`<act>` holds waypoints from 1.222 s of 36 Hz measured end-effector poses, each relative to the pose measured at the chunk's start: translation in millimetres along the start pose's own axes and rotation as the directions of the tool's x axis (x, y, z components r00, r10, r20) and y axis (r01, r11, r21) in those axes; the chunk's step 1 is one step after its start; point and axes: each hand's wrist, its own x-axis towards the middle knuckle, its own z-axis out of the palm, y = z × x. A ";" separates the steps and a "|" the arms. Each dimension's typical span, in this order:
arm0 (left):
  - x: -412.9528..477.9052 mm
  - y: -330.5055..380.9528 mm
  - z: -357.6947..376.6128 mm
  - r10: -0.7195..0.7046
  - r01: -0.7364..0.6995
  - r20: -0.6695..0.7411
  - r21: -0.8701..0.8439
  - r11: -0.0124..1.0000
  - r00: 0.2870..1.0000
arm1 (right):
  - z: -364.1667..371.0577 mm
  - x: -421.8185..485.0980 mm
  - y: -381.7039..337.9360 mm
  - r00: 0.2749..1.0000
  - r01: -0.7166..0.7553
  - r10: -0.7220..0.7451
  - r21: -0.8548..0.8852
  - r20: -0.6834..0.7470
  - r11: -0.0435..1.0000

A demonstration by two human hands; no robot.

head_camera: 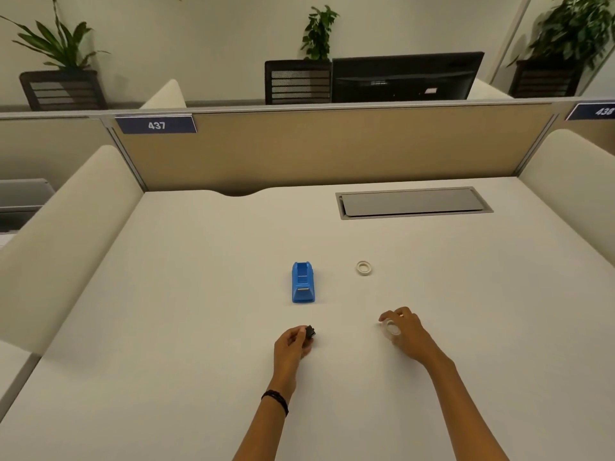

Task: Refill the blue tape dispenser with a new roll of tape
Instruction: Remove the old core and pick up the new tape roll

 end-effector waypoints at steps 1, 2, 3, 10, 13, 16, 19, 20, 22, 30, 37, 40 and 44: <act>-0.1 0.1 0.1 -0.001 0.001 0.000 0.000 1.000 1.000 | 0.9 -0.2 -0.2 1.000 0.008 -0.008 0.017 -0.004 1.000; -0.1 0.2 0.1 0.000 0.000 0.000 -0.001 1.000 1.000 | 1.7 -0.4 -0.2 1.000 0.011 -0.010 0.031 -0.009 0.999; -0.1 0.0 0.1 0.002 -0.002 0.001 -0.003 1.000 1.000 | 2.5 -0.7 0.3 1.000 0.007 -0.006 0.041 -0.015 0.999; 0.3 -0.7 -0.3 0.000 0.000 -0.005 0.003 1.000 1.000 | 7.3 -1.9 2.7 0.996 -0.054 0.060 0.094 -0.060 0.994; 0.1 -0.5 -0.2 -0.001 0.001 -0.007 0.004 1.000 1.000 | 9.3 -3.9 -0.3 0.987 -0.092 0.097 0.043 -0.129 0.995; 0.2 -0.3 0.1 -0.006 0.006 -0.014 0.010 1.000 1.000 | 11.9 -6.8 -7.4 0.955 -0.165 0.158 -0.009 -0.251 0.986; 0.2 -0.1 0.6 -0.009 0.009 -0.018 0.012 1.000 1.000 | 15.8 -7.9 -14.8 0.939 -0.223 0.227 0.046 -0.260 0.974; -0.1 -0.1 0.5 -0.009 0.009 -0.019 0.011 1.000 1.000 | 16.9 -7.8 -16.6 0.938 -0.228 0.233 0.050 -0.258 0.972; -0.7 0.0 0.3 -0.008 0.008 -0.020 0.007 1.000 1.000 | 17.6 -6.7 -19.1 0.940 -0.223 0.225 0.038 -0.257 0.974; -0.8 -0.2 0.8 0.000 0.001 -0.025 0.018 1.000 1.000 | 10.6 3.7 -25.9 0.982 -0.148 0.142 -0.040 -0.127 0.988; -0.7 0.0 0.9 0.002 -0.001 -0.024 0.017 1.000 1.000 | 9.7 7.8 -28.4 0.993 -0.097 0.094 -0.032 -0.076 0.995; -1.1 -0.3 1.1 0.004 -0.003 -0.025 0.015 1.000 1.000 | 10.7 6.8 -31.6 0.994 -0.055 0.061 0.069 -0.086 0.996; -0.9 0.0 1.5 0.008 -0.008 -0.022 0.008 1.000 1.000 | 12.7 7.9 -40.3 0.997 -0.004 0.019 0.184 -0.075 0.983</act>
